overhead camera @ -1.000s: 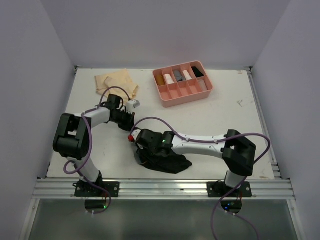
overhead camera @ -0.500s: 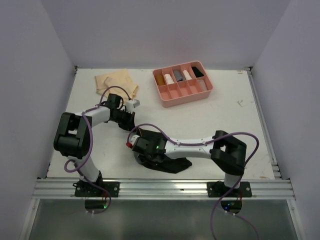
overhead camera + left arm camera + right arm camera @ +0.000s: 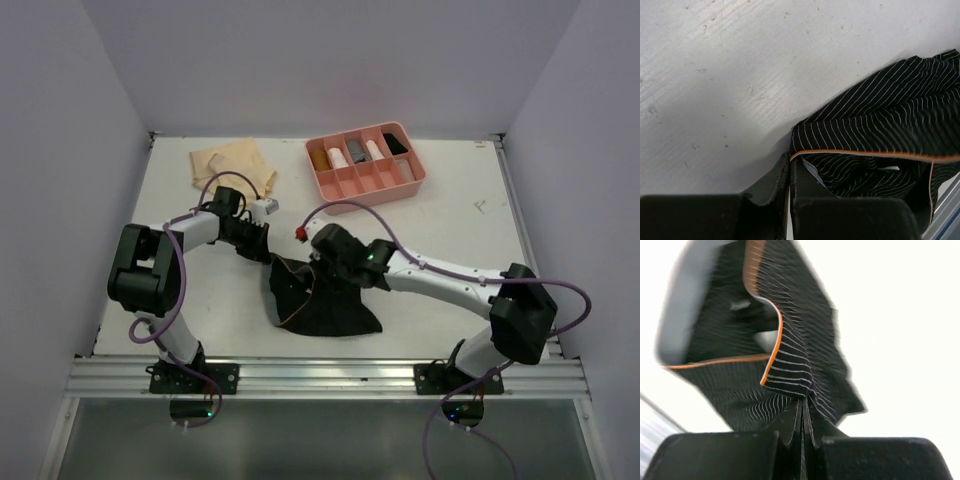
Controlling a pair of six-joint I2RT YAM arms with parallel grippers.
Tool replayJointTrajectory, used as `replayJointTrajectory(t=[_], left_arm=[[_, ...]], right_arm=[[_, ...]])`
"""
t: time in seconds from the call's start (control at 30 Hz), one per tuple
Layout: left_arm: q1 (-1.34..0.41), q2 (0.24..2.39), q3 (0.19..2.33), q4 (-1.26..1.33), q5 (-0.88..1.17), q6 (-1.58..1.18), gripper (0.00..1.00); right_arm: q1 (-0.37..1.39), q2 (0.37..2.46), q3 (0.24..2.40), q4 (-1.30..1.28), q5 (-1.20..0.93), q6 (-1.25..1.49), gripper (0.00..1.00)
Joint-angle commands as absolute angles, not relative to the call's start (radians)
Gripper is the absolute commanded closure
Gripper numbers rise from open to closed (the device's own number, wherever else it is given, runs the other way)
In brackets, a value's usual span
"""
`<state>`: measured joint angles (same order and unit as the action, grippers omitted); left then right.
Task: Roll the underwear
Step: Flatten the underwear
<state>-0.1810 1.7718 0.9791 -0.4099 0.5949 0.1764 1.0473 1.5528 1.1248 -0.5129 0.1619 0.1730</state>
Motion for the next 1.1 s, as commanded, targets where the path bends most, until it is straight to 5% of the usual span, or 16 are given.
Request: replayJointTrajectory(t=[0.0,0.3,0.5,0.93,1.07], left_arm=[[-0.169,1.786,1.0,-0.433,0.584,0.198,0.98],[-0.169,1.79,1.005,-0.446,0.584,0.203,0.98],[-0.169,1.798,1.005,-0.448,0.591,0.206,0.97],[-0.169,1.81,1.002,-0.434,0.606,0.192,0.95],[-0.169,1.81,1.002,-0.434,0.607,0.192,0.95]], right_arm=[[0.891,1.531,1.046,-0.451,0.011,0.207,1.0],[0.719,1.635,0.954,-0.414,-0.126,0.262,1.0],[0.718,1.574,1.054,-0.509,-0.107,0.302,0.71],[0.935,1.554,1.226,-0.672,-0.023,0.393,0.75],[0.953,1.617,1.236,-0.686,0.032,0.417,0.68]])
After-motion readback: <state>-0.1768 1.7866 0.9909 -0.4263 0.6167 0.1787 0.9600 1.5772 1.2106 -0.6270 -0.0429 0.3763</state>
